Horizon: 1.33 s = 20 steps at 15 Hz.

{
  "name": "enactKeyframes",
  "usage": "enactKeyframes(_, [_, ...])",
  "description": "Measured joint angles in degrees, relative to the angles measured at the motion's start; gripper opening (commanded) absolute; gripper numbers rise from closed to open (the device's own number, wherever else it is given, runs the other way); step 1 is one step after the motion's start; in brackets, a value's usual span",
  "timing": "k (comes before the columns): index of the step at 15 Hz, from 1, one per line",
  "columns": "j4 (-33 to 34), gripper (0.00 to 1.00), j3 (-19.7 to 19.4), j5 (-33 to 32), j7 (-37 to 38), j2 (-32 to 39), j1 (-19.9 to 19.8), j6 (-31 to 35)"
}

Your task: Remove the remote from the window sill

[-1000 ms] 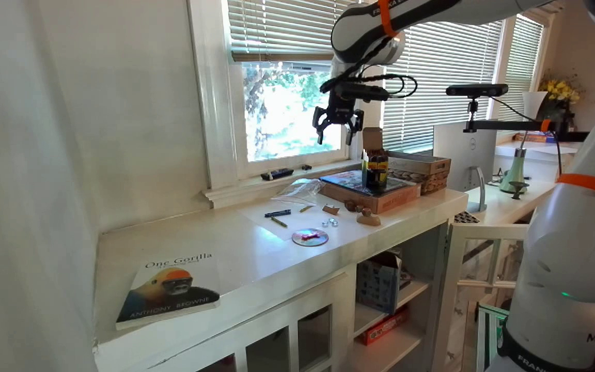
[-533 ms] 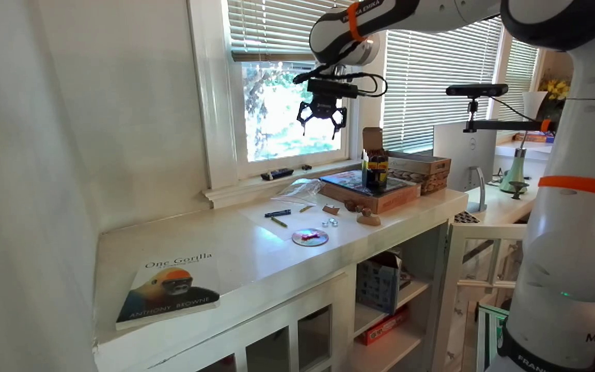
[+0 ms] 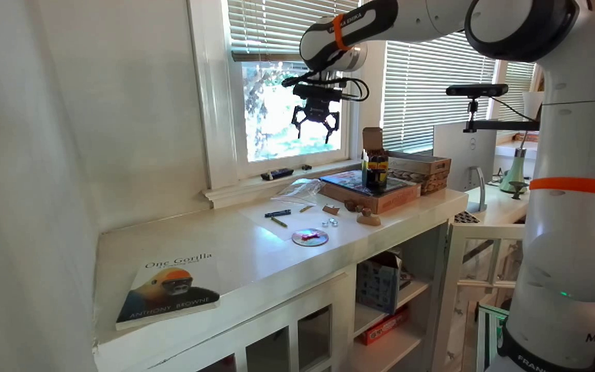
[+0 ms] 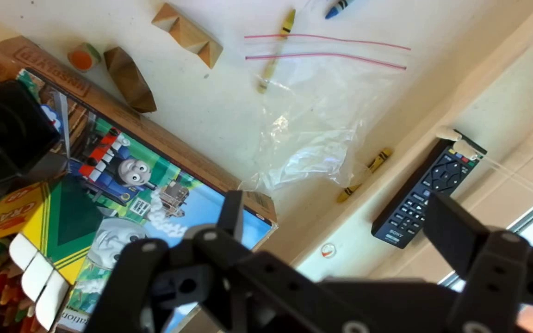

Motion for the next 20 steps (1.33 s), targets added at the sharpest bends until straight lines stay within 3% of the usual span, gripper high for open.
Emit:
enactKeyframes(8, [1.06, 1.0, -0.06, -0.44, 0.4, 0.83, 0.06, 0.29])
enactKeyframes(20, [22.79, 1.0, -0.28, 1.61, 16.81, 21.1, 0.37, -0.05])
